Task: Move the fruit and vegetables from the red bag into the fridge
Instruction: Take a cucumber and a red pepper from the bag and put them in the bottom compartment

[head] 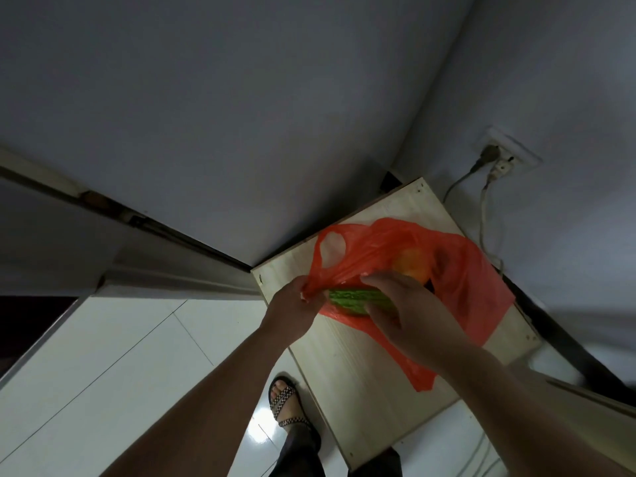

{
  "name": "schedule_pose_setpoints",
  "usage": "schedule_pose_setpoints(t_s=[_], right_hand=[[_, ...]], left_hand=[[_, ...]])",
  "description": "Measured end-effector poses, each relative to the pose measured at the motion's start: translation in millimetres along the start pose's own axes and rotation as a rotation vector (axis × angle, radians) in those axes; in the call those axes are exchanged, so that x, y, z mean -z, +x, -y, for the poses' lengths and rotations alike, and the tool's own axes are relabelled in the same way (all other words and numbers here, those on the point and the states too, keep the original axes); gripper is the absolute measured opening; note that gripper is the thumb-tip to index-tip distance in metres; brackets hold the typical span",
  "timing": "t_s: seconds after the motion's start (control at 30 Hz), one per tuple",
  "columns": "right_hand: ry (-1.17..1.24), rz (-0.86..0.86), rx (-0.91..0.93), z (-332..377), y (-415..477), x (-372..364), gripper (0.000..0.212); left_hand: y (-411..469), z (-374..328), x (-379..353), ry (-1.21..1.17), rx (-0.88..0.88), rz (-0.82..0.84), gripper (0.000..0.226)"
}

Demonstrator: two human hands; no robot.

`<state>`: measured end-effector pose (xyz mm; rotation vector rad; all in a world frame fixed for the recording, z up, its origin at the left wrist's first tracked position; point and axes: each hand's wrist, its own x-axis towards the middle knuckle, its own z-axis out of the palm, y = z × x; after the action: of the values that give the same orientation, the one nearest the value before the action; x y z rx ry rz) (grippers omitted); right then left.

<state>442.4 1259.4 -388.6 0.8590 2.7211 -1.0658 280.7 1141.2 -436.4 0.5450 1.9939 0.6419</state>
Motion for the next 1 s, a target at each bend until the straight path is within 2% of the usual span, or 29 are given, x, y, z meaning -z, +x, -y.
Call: schedule_pose_setpoints(t_s=[0.13, 0.23, 0.37, 0.57, 0.7, 0.9, 1.0], right_hand=[[-0.009, -0.013, -0.041, -4.4, -11.8, -3.3, 0.040], [-0.015, -0.011, -0.052, -2.6, -13.2, -6.0, 0.040], [-0.021, 0.018, -0.039, 5.0, -7.6, -10.7, 0.042], [-0.075, -0.038, -0.079, 9.6, -8.2, -17.5, 0.046], [-0.123, 0.004, -0.086, 12.2, -6.8, -16.6, 0.052], [-0.083, -0.042, -0.074, 14.8, -13.7, -0.6, 0.046], [-0.019, -0.091, -0.075, 15.2, -23.9, 12.9, 0.042]], left_hand=[[-3.4, 1.3, -4.9, -0.077, -0.045, -0.057, 0.015], [-15.4, -5.4, -1.7, -0.212, -0.072, -0.087, 0.022], [-29.7, -17.5, 6.4, -0.312, -0.120, -0.037, 0.026], [-44.2, -23.7, 11.9, -0.327, -0.151, -0.035, 0.026], [-48.7, -24.4, 13.5, -0.311, -0.164, -0.032, 0.029], [-48.1, -23.7, 25.2, -0.426, -0.157, 0.050, 0.037], [-44.4, -24.1, 31.5, -0.390, -0.151, 0.001, 0.035]])
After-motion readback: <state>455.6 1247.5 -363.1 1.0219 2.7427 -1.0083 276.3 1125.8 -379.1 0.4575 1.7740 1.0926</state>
